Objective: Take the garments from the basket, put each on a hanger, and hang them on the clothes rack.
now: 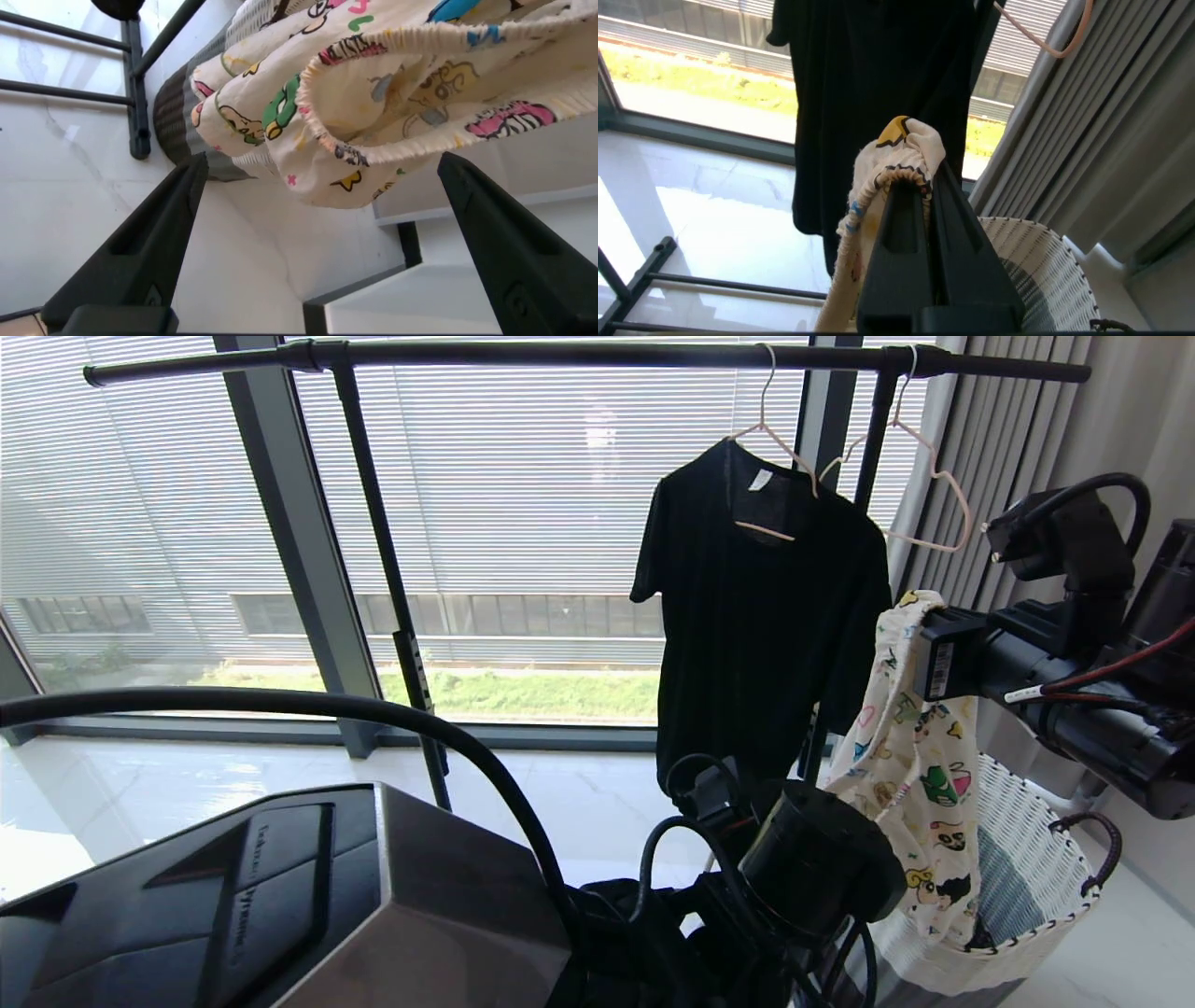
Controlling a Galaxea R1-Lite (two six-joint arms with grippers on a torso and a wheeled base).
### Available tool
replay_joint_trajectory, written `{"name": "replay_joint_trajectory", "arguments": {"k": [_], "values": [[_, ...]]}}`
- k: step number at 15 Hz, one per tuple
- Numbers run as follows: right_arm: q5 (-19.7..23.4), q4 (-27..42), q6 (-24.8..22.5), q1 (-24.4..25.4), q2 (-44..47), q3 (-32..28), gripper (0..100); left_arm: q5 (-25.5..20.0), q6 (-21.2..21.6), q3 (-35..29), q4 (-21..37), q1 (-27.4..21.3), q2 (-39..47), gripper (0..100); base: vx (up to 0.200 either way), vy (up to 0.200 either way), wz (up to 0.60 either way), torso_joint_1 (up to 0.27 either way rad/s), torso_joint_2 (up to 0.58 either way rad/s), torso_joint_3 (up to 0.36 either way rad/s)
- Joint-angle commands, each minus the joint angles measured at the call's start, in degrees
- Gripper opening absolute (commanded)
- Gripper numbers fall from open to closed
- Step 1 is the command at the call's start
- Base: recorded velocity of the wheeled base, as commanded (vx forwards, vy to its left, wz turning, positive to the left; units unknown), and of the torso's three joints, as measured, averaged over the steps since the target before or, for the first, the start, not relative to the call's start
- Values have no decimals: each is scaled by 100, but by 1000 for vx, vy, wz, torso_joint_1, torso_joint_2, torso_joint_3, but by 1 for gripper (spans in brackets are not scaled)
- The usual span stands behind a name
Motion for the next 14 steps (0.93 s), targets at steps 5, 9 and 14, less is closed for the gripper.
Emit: {"name": "replay_joint_trajectory", "arguments": {"k": [5, 9, 14], "values": [[-1, -14, 51, 205, -109, -16, 0, 4, -2, -161, -8, 103, 84, 100, 0, 0, 0, 0, 0, 0], [-10, -14, 60, 512, -293, -7, 0, 65, -10, -618, -8, 138, 664, 100, 0, 0, 0, 0, 0, 0], [-115, -14, 60, 468, -284, -16, 0, 180, -10, 94, 1, -82, 550, 100, 0, 0, 0, 0, 0, 0]]}}
